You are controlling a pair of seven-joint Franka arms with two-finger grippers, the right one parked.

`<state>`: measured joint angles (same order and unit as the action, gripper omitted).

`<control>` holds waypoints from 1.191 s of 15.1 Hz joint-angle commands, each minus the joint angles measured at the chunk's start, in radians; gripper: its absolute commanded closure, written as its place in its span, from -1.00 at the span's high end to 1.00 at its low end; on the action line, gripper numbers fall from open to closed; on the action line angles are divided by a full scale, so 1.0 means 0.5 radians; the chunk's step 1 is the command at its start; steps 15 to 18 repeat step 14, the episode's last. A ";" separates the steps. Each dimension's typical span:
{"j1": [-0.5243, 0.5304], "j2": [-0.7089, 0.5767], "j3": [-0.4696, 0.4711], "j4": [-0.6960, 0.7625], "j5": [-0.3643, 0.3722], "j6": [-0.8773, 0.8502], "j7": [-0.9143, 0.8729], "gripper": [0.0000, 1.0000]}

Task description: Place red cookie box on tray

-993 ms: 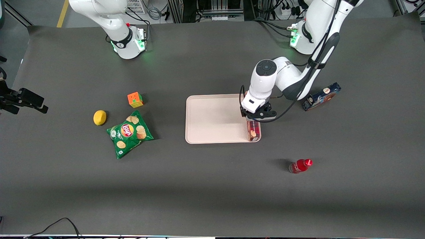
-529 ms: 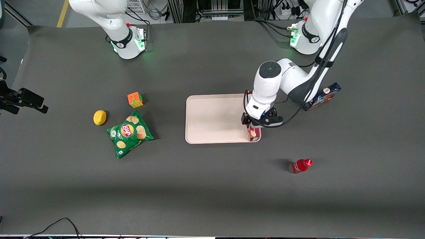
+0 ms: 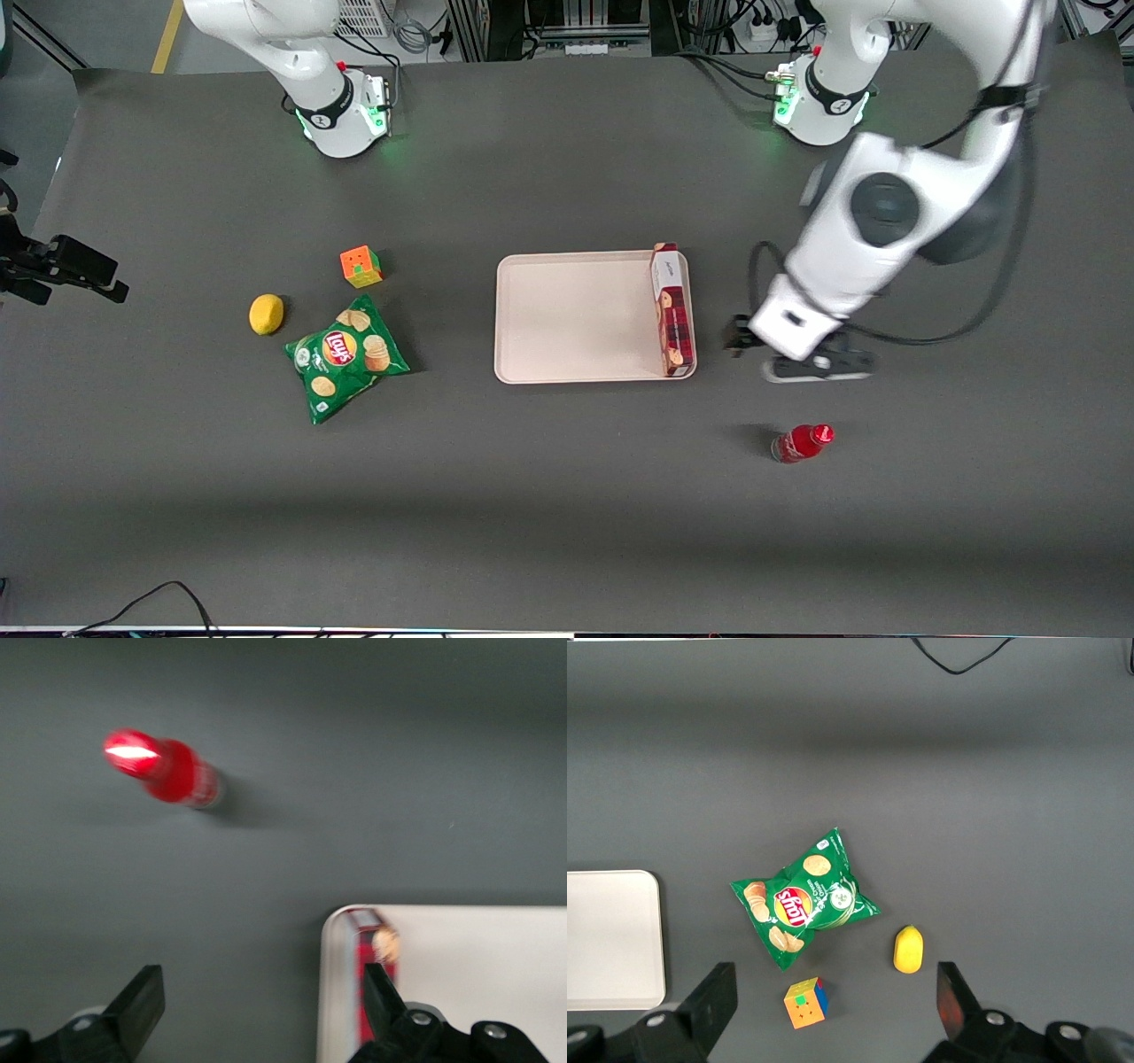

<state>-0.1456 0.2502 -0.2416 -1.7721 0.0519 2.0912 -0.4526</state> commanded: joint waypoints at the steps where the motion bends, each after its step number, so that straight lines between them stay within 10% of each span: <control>1: 0.012 -0.080 0.225 0.289 -0.107 -0.481 0.548 1.00; 18: 0.236 -0.669 0.450 0.188 -0.098 -0.896 0.737 1.00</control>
